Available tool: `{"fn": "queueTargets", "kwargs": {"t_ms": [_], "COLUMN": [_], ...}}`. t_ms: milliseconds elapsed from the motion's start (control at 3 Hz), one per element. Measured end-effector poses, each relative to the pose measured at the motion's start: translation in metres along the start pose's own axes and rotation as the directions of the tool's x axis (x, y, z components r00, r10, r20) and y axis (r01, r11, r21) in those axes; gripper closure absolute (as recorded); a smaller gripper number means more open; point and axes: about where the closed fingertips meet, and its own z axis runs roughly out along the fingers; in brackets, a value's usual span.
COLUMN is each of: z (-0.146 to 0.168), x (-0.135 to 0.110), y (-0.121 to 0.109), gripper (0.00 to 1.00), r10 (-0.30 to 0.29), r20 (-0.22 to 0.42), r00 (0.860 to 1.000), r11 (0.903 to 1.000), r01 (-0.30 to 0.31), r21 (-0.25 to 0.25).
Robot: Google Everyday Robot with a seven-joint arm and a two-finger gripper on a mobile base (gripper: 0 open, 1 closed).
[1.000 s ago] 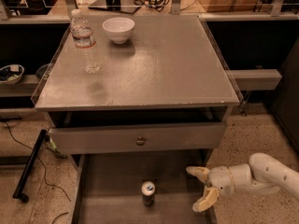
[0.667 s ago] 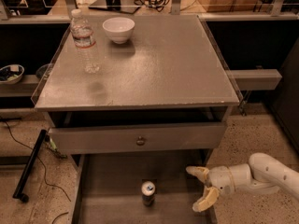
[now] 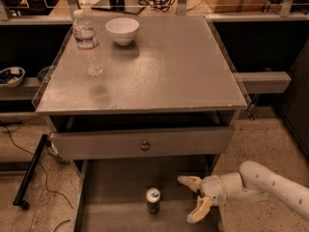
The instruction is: Pick redbull can from middle drawer and place on counter
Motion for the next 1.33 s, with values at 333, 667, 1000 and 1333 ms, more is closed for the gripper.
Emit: {"fn": "queueTargets", "kwargs": {"t_ms": [333,667,1000,1333], "z": [0.002,0.021,0.022,0.035], "x": [0.001,-0.012,-0.008,0.004], "y": [0.001,0.013,0.011,-0.004], "gripper": [0.00,0.00,0.00,0.00], "r10": [-0.006,-0.113,-0.104,-0.078], "r20": [0.006,-0.026,-0.022,0.016], "r00": [1.000,0.993,0.994,0.997], "r11": [1.0000,0.9934,0.9944,0.9969], "r01": [0.006,0.113,0.104,0.078], "r21": [0.004,0.020,0.018,-0.003]}}
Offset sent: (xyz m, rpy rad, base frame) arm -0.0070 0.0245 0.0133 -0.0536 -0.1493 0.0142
